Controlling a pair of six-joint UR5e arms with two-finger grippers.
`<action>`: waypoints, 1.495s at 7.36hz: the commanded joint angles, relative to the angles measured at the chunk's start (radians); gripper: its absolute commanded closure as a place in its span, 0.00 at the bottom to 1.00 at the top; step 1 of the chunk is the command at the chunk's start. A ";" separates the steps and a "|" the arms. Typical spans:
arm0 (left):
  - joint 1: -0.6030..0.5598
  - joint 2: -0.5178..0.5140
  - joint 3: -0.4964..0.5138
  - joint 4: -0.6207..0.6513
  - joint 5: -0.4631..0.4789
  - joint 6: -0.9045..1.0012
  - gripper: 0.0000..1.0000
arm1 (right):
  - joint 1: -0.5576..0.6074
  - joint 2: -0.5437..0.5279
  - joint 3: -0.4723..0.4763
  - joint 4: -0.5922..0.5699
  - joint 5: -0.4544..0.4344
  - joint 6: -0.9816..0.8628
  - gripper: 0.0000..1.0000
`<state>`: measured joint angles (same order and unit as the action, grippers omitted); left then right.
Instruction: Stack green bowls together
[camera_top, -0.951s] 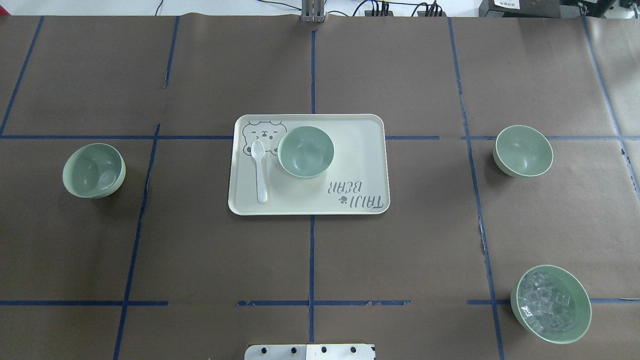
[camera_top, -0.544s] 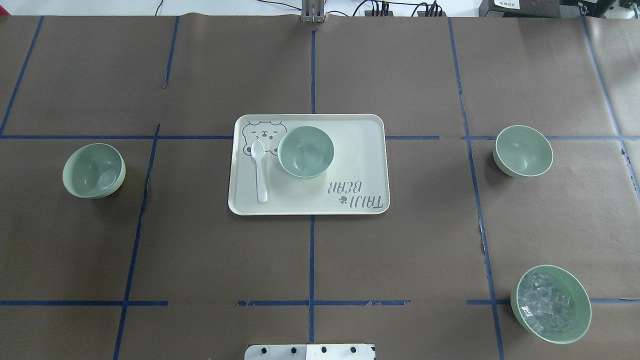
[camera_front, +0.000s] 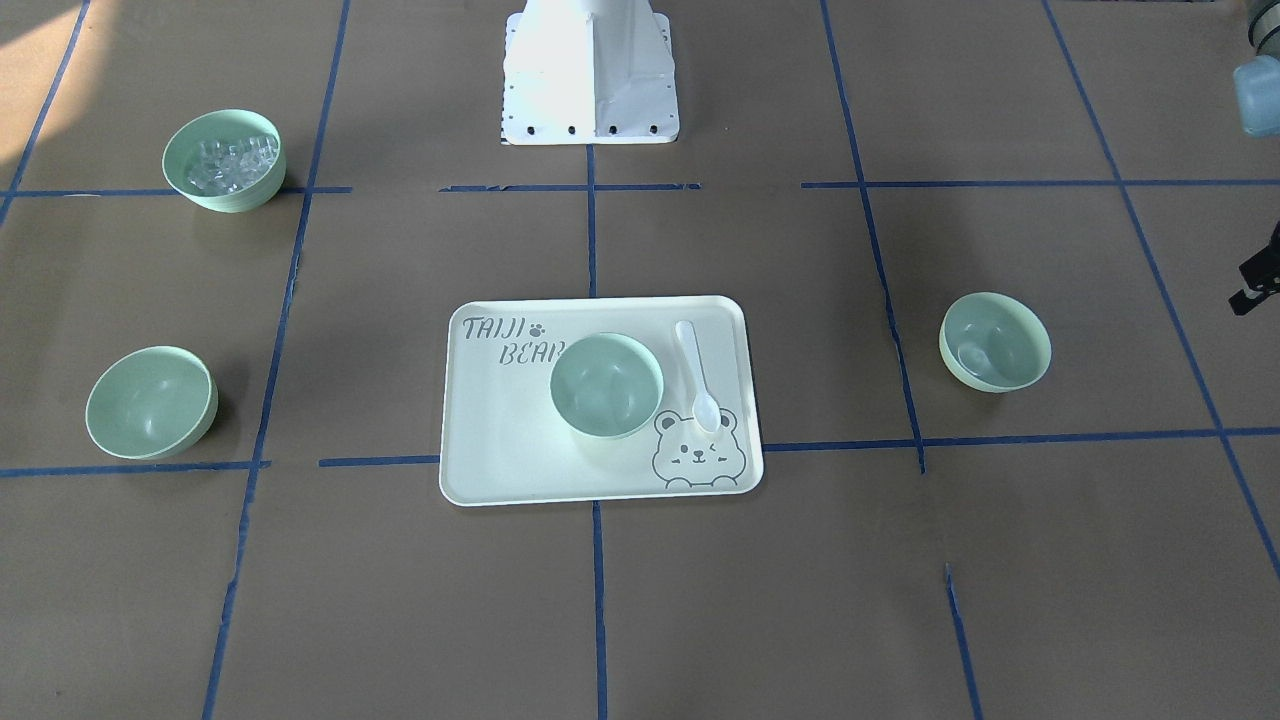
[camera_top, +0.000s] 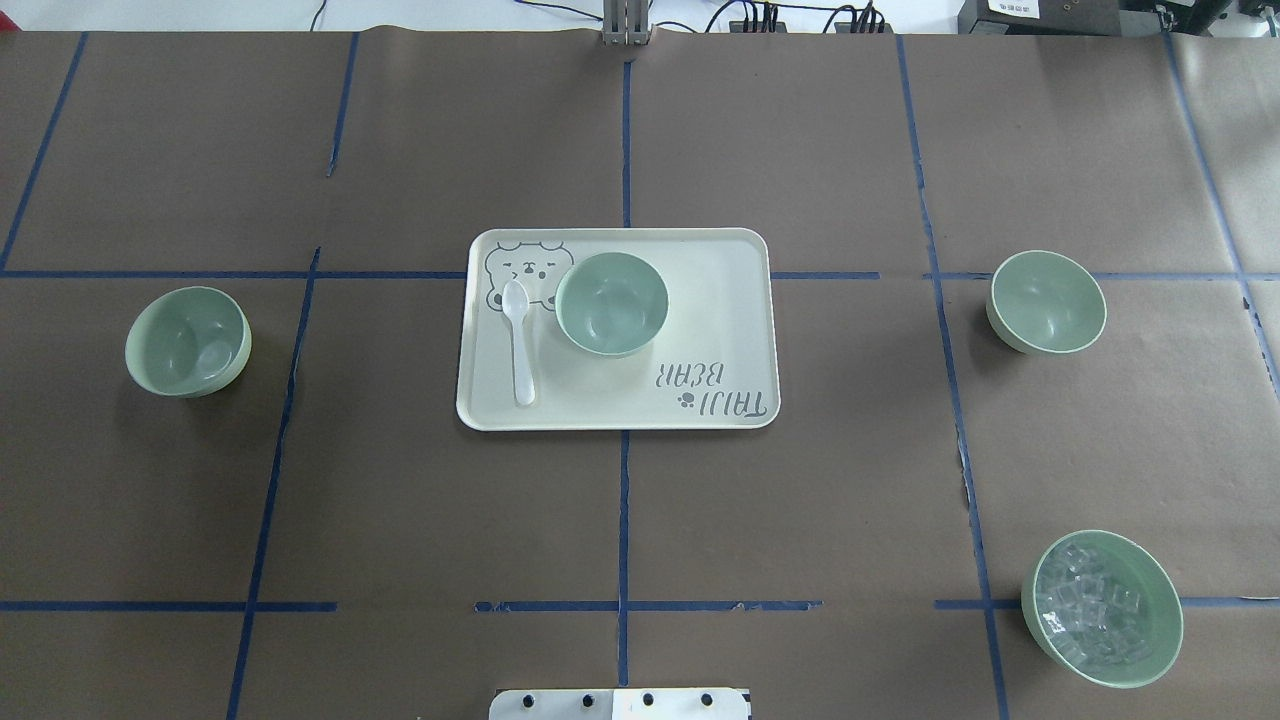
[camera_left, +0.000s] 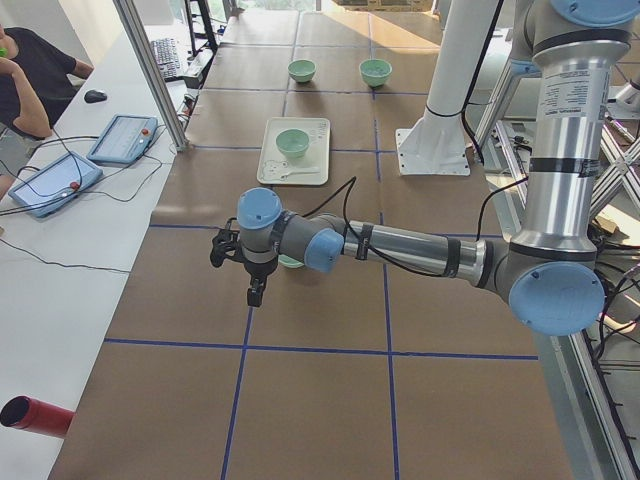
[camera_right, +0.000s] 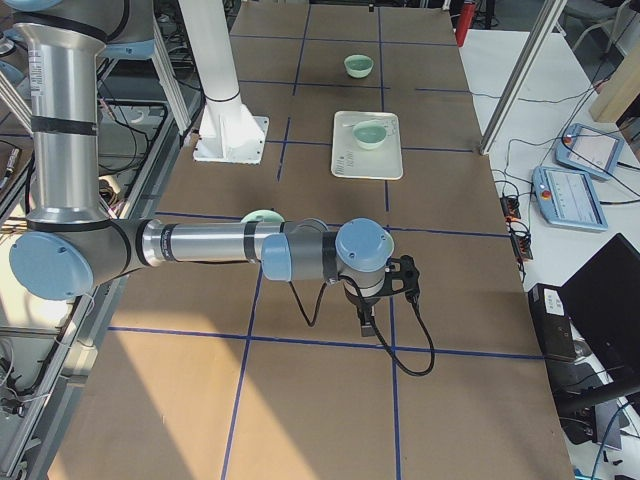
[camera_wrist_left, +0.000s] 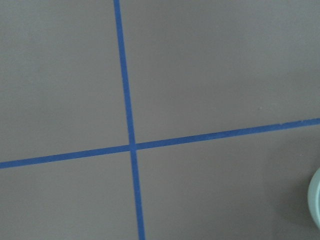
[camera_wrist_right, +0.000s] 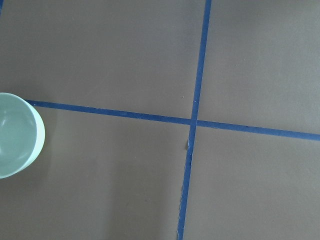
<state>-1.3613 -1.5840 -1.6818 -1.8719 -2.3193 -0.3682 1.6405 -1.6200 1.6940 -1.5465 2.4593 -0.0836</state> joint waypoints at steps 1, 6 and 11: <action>0.111 0.041 0.005 -0.168 0.035 -0.222 0.00 | -0.004 -0.005 0.004 0.002 0.087 0.075 0.00; 0.312 0.045 0.005 -0.346 0.159 -0.584 0.00 | -0.264 0.011 0.078 0.322 0.001 0.714 0.00; 0.490 0.045 0.059 -0.450 0.313 -0.739 0.32 | -0.370 0.028 0.107 0.327 -0.063 0.838 0.00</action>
<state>-0.8906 -1.5386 -1.6447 -2.2954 -2.0292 -1.0992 1.2809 -1.5936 1.7972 -1.2201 2.4074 0.7462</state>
